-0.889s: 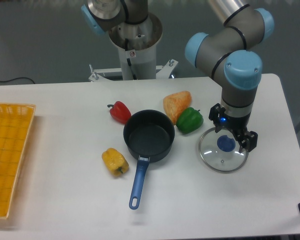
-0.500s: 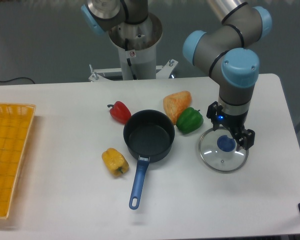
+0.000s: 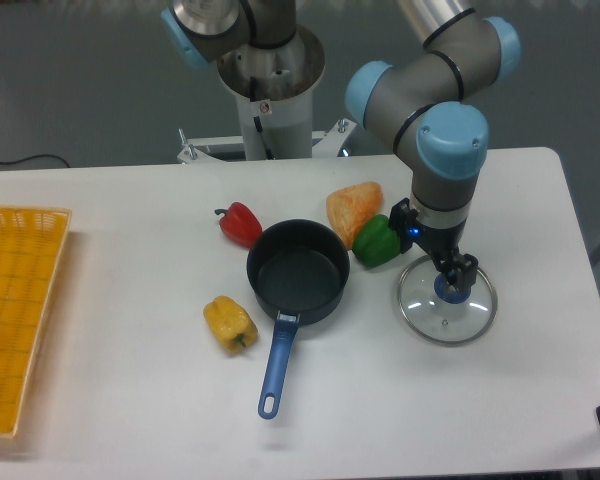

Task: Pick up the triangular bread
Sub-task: 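Move the gripper from above the glass lid toward the orange triangular bread, then lower the open gripper down onto the orange triangular bread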

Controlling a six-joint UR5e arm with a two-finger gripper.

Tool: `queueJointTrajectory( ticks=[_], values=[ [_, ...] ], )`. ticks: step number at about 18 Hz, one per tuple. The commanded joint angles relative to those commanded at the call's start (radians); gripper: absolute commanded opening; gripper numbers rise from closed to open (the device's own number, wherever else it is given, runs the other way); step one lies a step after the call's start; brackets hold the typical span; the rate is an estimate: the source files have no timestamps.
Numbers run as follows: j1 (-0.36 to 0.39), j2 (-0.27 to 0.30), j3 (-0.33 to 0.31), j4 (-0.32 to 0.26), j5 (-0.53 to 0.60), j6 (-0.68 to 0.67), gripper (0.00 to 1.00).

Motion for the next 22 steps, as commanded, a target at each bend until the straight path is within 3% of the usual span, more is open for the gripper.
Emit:
queueJointTrajectory(
  ticks=[5, 10, 22],
  values=[
    [-0.009, 0.026, -0.023, -0.005, 0.011, 0.009, 1.00],
    [-0.011, 0.075, -0.121, -0.006, 0.014, 0.127, 1.00],
    [-0.069, 0.213, -0.292, -0.031, 0.015, 0.201, 1.00]
  ],
)
